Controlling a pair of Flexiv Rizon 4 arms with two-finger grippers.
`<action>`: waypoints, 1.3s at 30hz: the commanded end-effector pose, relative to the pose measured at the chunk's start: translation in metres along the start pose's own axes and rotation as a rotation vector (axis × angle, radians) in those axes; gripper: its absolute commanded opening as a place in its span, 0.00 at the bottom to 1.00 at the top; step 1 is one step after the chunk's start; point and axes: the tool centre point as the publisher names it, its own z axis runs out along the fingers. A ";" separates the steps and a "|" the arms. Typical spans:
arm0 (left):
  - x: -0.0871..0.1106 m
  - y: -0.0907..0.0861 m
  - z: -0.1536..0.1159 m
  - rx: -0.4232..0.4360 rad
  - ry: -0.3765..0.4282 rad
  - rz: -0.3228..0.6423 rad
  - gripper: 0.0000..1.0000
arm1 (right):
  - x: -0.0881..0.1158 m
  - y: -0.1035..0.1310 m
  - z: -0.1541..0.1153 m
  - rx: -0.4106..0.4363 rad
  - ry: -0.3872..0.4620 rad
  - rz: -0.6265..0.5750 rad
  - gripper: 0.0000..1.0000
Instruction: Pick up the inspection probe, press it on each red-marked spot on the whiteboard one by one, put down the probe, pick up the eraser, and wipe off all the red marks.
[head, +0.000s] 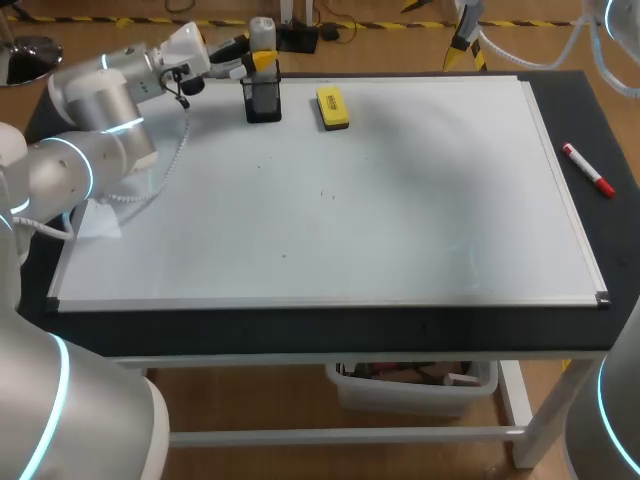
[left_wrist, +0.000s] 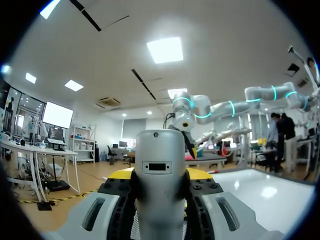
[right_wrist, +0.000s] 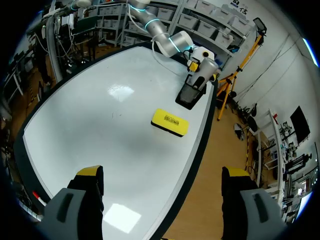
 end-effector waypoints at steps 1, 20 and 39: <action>-0.010 0.008 0.001 0.006 0.209 -0.009 0.00 | -0.006 -0.006 0.000 -0.008 0.061 0.000 1.00; -0.006 0.000 -0.009 -0.097 0.227 0.014 1.00 | -0.006 -0.006 0.000 -0.008 0.061 0.000 1.00; 0.003 -0.013 -0.035 -0.369 0.048 0.091 1.00 | -0.006 -0.006 0.000 -0.008 0.061 0.000 1.00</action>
